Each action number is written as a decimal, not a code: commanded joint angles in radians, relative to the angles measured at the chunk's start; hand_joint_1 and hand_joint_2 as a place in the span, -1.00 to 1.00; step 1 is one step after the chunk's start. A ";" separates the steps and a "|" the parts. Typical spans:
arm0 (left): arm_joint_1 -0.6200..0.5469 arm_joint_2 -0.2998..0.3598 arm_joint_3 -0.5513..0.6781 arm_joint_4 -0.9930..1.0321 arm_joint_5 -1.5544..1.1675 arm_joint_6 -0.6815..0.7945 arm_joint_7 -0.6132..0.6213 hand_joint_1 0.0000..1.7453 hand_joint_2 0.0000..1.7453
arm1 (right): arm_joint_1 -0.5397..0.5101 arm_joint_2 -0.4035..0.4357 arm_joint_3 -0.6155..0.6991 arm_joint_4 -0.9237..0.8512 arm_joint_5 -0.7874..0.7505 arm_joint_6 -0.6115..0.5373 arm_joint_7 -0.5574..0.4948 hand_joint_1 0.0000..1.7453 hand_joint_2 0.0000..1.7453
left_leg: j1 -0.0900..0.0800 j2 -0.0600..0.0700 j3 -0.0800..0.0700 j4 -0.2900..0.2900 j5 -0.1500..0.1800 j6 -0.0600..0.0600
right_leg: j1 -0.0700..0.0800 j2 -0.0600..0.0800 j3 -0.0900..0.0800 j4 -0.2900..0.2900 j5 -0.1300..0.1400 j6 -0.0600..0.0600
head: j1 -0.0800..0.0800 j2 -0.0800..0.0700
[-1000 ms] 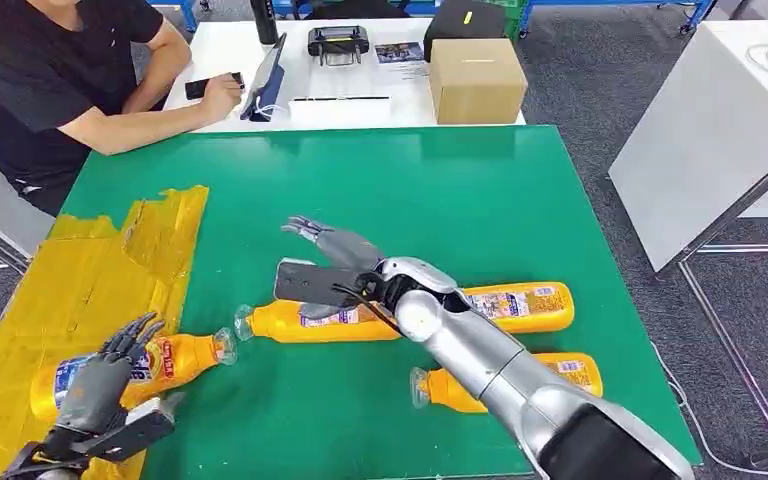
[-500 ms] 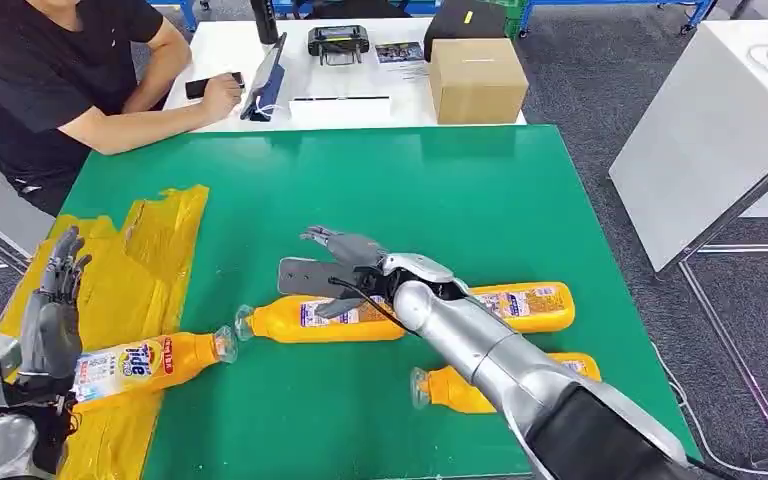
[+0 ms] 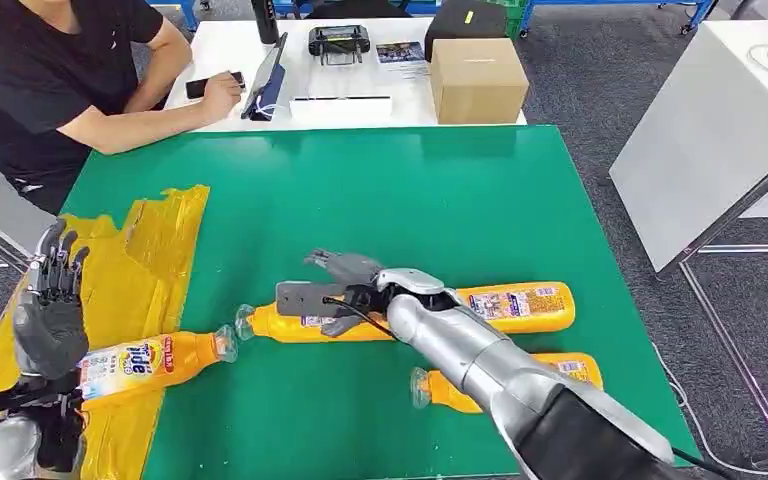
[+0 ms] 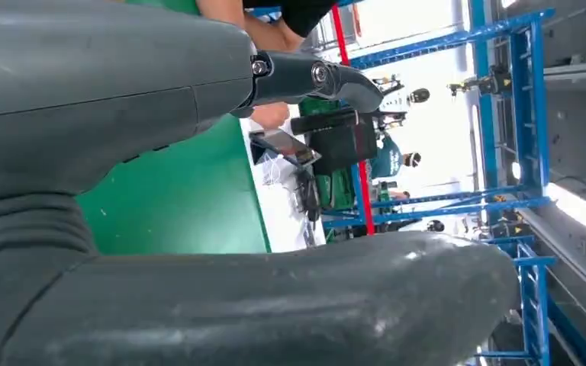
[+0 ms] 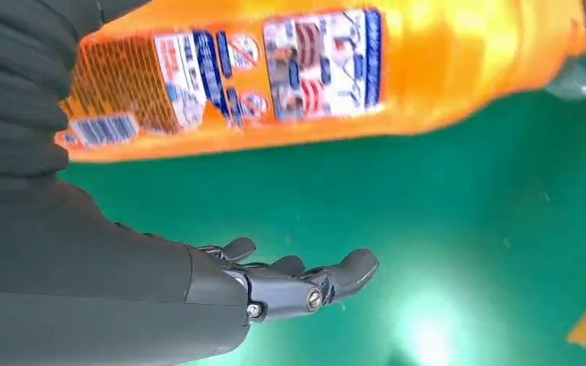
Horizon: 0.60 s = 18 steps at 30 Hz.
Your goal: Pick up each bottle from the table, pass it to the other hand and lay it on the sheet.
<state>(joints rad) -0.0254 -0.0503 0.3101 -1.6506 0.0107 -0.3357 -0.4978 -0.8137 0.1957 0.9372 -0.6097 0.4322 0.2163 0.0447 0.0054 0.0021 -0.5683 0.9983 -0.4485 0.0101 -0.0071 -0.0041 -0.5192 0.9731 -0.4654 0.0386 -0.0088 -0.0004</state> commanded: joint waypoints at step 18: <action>-0.084 -0.017 -0.027 0.051 0.057 0.012 0.048 -1.00 -1.00 | -0.064 -0.057 0.233 0.148 0.100 0.151 0.010 -1.00 1.00 | 0.000 -0.002 0.000 0.000 0.000 0.000 | 0.000 -0.002 0.001 0.000 0.000 0.000 | 0.000 0.000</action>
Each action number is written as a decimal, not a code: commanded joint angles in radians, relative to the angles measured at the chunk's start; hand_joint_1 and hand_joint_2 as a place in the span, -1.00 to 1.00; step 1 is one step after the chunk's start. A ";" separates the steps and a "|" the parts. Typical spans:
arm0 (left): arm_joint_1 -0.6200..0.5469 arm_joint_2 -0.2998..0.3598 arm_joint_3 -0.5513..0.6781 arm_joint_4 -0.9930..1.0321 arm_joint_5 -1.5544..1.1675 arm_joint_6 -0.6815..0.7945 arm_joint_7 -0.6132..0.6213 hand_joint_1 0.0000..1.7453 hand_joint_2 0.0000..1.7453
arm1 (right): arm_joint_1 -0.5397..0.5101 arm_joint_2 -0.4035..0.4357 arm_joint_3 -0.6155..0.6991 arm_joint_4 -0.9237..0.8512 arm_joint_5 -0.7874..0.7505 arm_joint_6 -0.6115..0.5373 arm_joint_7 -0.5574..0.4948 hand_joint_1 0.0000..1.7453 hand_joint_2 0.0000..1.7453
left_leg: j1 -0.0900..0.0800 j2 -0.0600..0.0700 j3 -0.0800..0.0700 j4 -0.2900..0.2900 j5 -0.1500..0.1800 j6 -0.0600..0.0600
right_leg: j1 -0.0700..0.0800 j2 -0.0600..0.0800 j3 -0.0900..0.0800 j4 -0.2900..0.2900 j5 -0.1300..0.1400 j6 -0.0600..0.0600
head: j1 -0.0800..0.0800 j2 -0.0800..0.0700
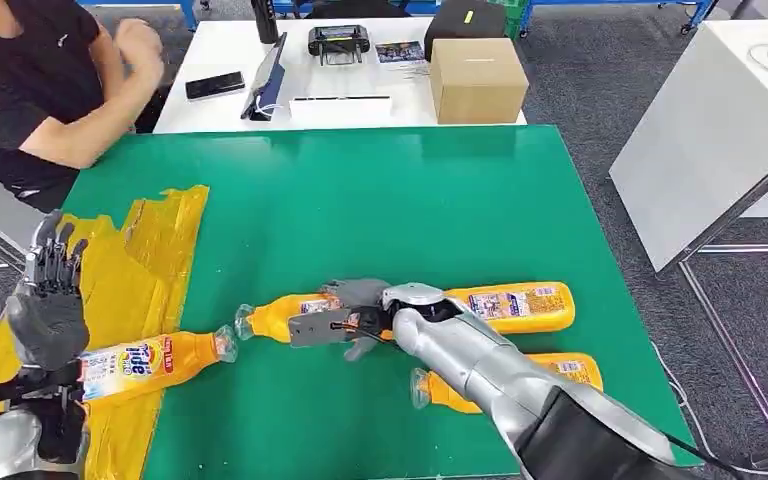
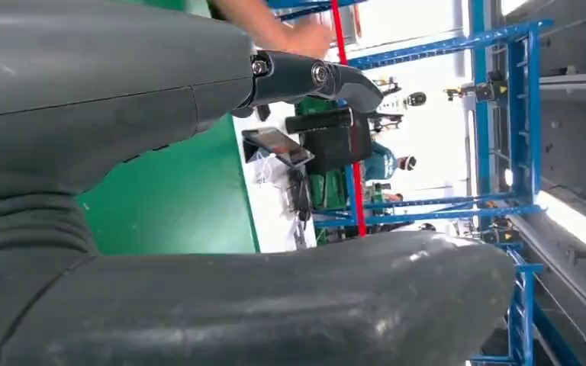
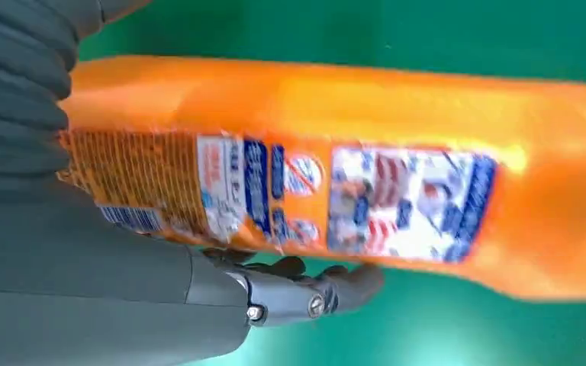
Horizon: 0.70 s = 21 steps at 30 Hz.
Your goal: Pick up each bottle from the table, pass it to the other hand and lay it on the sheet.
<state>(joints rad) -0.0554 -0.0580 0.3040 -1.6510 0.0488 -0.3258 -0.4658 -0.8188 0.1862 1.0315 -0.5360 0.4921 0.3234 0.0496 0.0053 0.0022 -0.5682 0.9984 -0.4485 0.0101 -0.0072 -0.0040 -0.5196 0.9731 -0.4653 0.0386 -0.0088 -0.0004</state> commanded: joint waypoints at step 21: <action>-0.080 -0.024 -0.056 0.067 0.053 0.050 0.048 -1.00 -1.00 | -0.022 -0.067 0.128 0.116 0.043 -0.023 0.011 1.00 1.00 | 0.001 -0.004 0.004 0.000 0.001 0.000 | 0.001 -0.004 0.005 -0.002 0.000 -0.001 | 0.000 0.000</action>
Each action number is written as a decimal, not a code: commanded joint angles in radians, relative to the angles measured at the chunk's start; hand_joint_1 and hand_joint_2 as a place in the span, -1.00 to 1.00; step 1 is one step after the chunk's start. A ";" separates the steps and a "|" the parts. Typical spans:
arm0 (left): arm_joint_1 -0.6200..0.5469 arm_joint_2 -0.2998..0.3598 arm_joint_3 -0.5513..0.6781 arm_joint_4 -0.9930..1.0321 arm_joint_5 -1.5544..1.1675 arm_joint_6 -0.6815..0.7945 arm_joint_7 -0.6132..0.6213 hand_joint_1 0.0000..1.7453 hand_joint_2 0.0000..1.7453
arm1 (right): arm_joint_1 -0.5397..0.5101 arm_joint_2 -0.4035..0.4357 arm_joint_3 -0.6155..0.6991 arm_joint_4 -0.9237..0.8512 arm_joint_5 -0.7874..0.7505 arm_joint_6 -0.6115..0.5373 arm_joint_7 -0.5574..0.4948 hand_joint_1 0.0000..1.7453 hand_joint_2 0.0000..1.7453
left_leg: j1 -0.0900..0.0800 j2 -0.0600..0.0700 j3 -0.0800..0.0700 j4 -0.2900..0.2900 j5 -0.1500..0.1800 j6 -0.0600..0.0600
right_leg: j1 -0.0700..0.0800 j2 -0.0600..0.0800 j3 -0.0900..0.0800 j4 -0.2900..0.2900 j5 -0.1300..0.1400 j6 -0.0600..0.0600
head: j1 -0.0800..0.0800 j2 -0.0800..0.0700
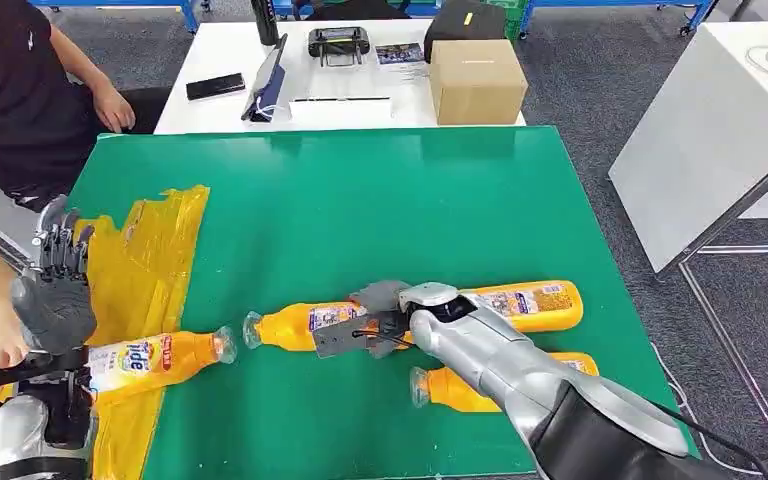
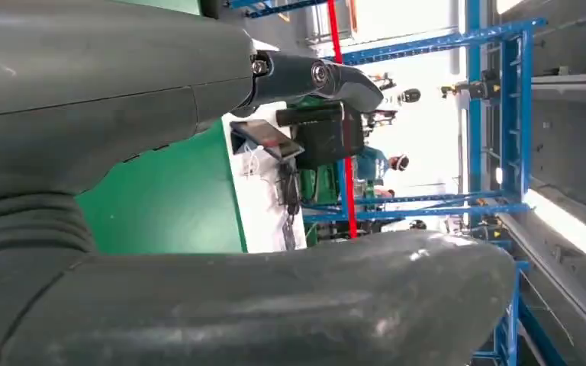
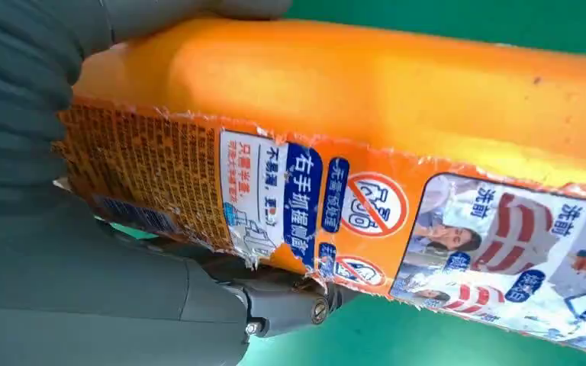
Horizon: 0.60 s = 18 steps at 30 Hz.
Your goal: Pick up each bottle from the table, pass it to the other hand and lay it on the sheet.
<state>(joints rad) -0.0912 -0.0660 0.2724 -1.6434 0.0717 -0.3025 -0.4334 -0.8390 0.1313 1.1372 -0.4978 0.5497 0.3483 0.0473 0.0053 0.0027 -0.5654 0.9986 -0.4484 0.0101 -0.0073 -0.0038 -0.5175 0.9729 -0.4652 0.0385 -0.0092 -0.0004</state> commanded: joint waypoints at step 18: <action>0.083 -0.041 0.005 0.008 0.125 0.093 0.128 -1.00 1.00 | 0.120 0.018 -0.466 -0.227 -0.207 -0.428 -0.065 1.00 1.00 | 0.000 0.000 -0.001 0.000 -0.001 0.000 | 0.000 0.000 0.001 0.000 0.000 0.000 | 0.000 0.000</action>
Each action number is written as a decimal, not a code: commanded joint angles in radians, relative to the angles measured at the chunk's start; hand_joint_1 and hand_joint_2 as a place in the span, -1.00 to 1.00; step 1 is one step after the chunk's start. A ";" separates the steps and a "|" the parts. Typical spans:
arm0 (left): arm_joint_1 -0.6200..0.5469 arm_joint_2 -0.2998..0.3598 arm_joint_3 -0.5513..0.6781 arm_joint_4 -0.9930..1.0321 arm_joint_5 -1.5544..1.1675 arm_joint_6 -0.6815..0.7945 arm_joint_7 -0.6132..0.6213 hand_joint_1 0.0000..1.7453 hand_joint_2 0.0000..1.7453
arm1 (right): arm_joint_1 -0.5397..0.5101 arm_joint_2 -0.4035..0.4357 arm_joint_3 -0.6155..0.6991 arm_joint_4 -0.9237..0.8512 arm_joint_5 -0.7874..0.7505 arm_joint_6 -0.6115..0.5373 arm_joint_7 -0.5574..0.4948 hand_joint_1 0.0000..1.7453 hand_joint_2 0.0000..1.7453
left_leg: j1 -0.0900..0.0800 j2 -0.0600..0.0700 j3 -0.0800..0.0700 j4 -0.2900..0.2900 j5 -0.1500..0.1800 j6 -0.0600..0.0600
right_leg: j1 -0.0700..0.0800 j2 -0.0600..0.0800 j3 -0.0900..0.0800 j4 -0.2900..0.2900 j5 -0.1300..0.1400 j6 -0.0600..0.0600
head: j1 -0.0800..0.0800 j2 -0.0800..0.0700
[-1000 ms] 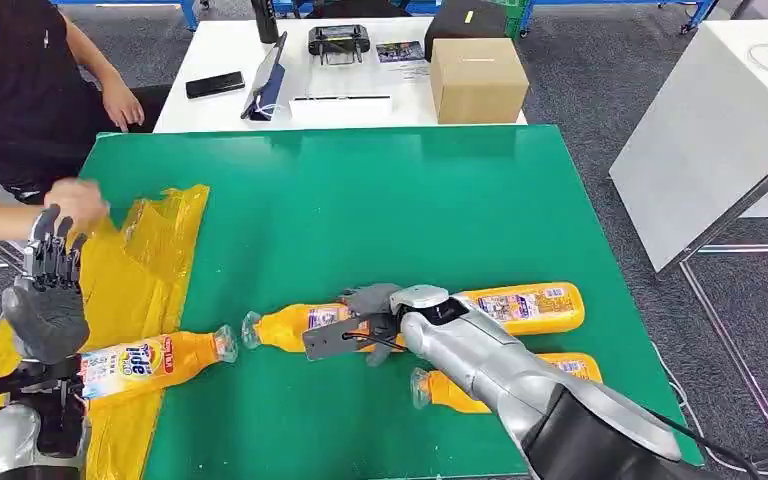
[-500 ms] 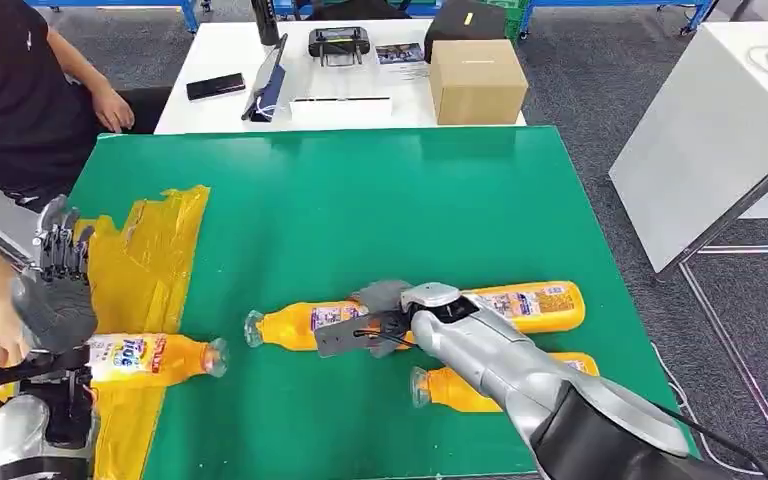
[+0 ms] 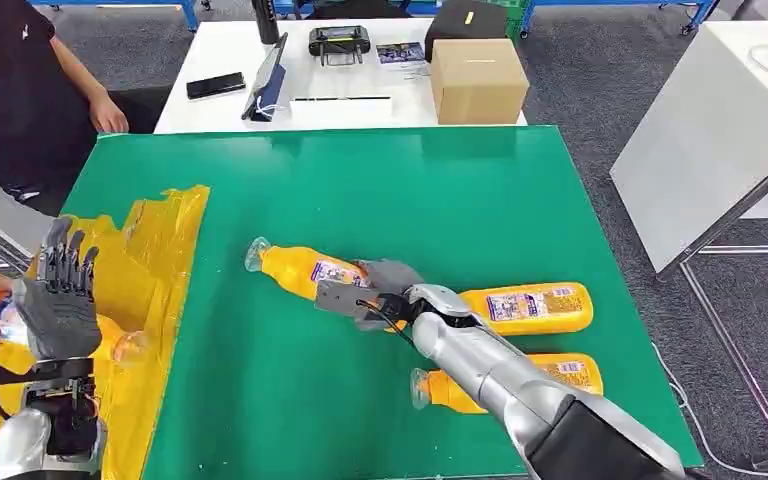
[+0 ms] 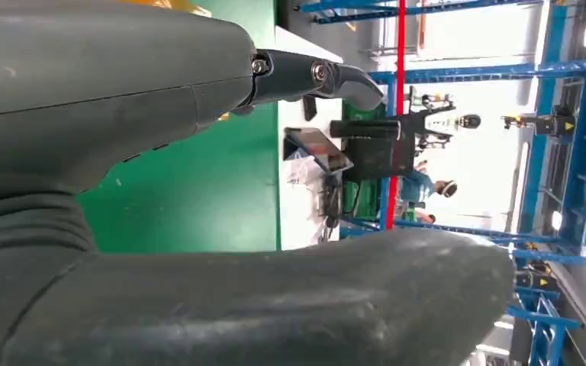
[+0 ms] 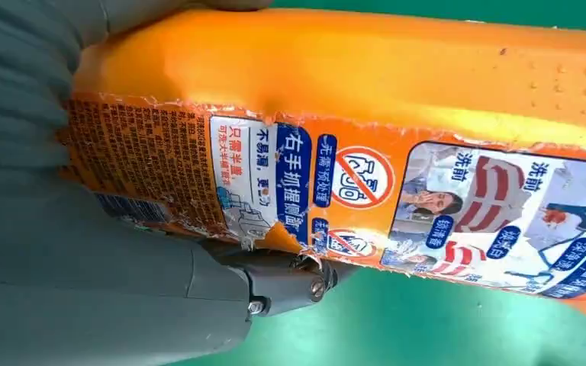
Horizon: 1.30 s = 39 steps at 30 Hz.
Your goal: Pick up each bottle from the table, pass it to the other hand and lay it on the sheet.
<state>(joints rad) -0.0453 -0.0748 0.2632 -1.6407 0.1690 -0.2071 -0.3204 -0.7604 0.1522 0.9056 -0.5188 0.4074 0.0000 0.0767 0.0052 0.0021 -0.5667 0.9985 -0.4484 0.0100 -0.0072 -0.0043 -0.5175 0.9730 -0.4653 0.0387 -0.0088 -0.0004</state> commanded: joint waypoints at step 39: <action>0.137 -0.065 -0.219 -0.041 0.173 -0.136 0.097 -1.00 1.00 | 0.206 0.159 -0.026 -0.375 0.012 0.017 -0.148 1.00 1.00 | 0.001 0.001 0.001 -0.002 -0.001 0.000 | 0.001 0.002 0.000 -0.002 -0.001 -0.001 | 0.000 0.000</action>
<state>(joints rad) 0.1073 -0.1423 0.0656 -1.6964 0.3330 -0.3445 -0.2262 -0.5176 0.2930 0.7660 -1.0052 0.4067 -0.0007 -0.0660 0.0054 0.0023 -0.5697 0.9980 -0.4486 0.0100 -0.0072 -0.0040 -0.5205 0.9730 -0.4655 0.0385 -0.0088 -0.0004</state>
